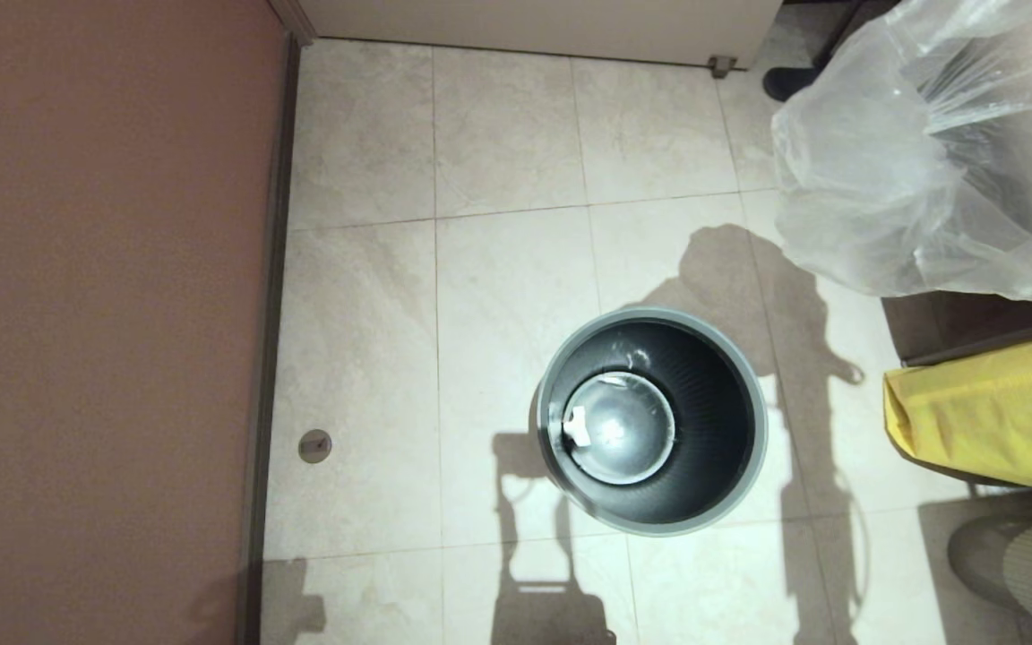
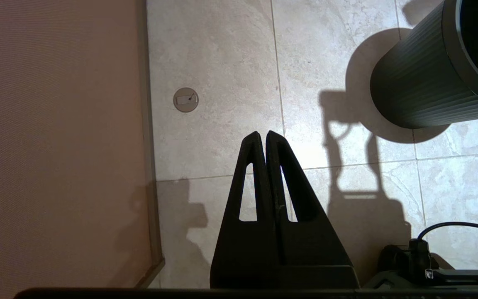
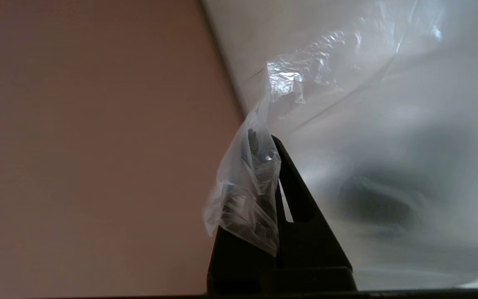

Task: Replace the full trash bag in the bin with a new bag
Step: Put the new garbage bag on the trash can

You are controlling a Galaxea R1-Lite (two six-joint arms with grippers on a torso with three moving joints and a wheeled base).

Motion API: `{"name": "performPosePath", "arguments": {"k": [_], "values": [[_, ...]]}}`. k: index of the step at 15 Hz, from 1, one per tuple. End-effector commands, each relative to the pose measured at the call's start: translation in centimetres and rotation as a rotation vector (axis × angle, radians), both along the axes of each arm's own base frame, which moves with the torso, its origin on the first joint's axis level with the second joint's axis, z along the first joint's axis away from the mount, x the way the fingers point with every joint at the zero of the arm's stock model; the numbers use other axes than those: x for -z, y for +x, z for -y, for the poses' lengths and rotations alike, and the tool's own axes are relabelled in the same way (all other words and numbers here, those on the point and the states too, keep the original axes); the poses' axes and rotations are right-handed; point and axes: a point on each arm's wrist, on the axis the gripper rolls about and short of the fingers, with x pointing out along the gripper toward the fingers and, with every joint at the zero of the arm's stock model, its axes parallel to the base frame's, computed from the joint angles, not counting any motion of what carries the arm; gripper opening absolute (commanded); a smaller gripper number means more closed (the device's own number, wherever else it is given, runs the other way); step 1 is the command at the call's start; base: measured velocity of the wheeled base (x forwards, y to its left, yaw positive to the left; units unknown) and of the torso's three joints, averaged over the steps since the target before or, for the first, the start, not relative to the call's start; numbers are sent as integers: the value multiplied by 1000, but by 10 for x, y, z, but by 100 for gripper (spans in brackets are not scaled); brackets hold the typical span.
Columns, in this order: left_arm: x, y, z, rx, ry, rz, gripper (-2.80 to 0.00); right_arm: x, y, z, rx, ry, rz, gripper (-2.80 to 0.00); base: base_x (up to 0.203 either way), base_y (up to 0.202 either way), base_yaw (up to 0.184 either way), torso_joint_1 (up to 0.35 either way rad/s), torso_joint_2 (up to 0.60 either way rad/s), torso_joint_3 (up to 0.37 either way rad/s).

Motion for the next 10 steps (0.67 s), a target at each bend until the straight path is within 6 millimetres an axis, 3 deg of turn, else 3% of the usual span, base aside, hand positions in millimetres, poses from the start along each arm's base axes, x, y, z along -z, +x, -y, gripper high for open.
{"name": "performPosePath", "arguments": {"k": [1,4,10], "values": [[0,0,0,0,0,0,-280,2,-3,-2,-119,98,-82,-280,0,0,0,0,0,0],[0,0,0,0,1,0,-280,17,19,0,-158,127,-190,-280,0,0,0,0,0,0],[0,0,0,0,1,0,-280,59,96,-6,-248,128,-416,-280,0,0,0,0,0,0]]}}
